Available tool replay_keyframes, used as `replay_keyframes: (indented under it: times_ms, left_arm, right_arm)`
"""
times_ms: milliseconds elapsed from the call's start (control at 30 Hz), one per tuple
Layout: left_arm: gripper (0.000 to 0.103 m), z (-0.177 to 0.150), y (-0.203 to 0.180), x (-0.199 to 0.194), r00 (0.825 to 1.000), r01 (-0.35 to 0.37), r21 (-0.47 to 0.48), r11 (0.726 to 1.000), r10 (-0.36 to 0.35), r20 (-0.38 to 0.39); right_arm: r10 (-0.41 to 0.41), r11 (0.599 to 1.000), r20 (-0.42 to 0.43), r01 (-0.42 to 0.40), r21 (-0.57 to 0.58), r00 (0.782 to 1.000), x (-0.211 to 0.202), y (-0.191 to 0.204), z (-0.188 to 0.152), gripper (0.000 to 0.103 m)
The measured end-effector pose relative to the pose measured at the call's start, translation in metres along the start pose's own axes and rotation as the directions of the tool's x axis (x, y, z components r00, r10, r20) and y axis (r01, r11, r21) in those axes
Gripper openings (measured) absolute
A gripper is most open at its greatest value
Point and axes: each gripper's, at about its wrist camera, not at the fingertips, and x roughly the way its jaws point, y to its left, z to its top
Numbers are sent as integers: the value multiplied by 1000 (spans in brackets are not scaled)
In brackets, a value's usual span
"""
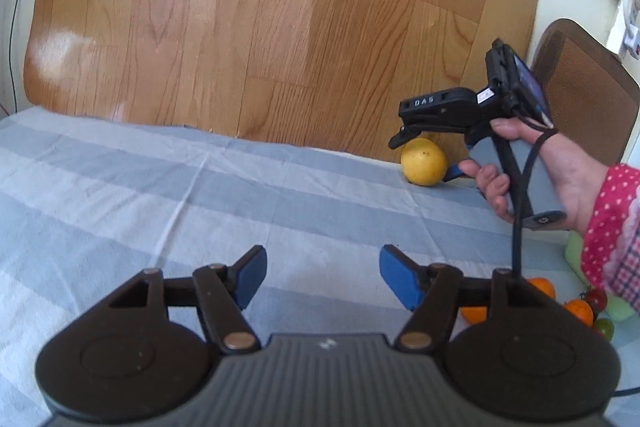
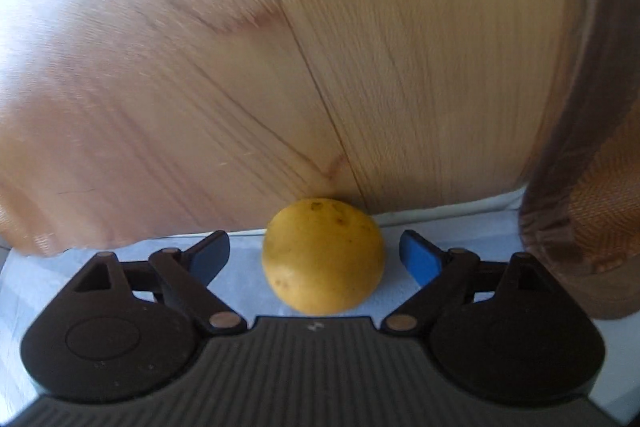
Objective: Organize fruits
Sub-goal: 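Grasp the yellow lemon with the right gripper, then lift the lemon with the right gripper while the left gripper closes on it too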
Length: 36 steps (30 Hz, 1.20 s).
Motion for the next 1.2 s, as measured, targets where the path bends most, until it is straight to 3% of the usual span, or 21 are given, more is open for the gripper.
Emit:
replay_keyframes:
  times_ms: [33,67,200,367,500,600,667,767,867,1000,1200]
  left_arm:
    - [64,0,2,1,1000,4,-17,1000,-5,-8]
    - [64,0,5,2,1000,8,-30,1000,-9,-13]
    - [64,-1,12,4,999,24,-64,998,-26,-20]
    - [64,0,22,-3,995,102,-99,990,-100,26]
    - [64,-1,20,-20,984,166,-96,981,-158,86]
    - [64,-5,0,-41,977,200,-84,976,-192,92]
    - [64,-15,-19,-61,968,230,-42,972,-225,108]
    - [64,-40,-48,-83,954,295,-14,955,-293,63]
    - [64,-65,-65,-99,943,333,-9,943,-333,15]
    - [64,-84,-78,-110,928,370,-29,929,-370,-35]
    - [64,-92,-91,-120,895,438,-37,898,-439,-83]
  right_arm:
    - [3,1000,-18,-3,13,1000,6,-3,-1,70]
    - [-11,1000,2,11,5,1000,6,-3,-3,67]
    - [13,999,13,-12,-44,1000,-8,-1,-19,66]
    - [108,986,45,-102,-128,993,-79,4,-63,66]
    - [237,942,81,-209,-262,968,-176,0,-137,66]
    - [274,902,136,-205,-379,952,-232,-2,-207,66]
    - [266,898,165,-181,-401,950,-252,-12,-245,66]
    - [210,896,227,-94,-433,951,-266,-14,-290,66]
    - [209,893,236,-87,-441,949,-271,-26,-321,66]
    - [173,875,258,-29,-483,951,-266,-33,-336,67]
    - [212,869,274,-53,-492,938,-279,-51,-355,68]
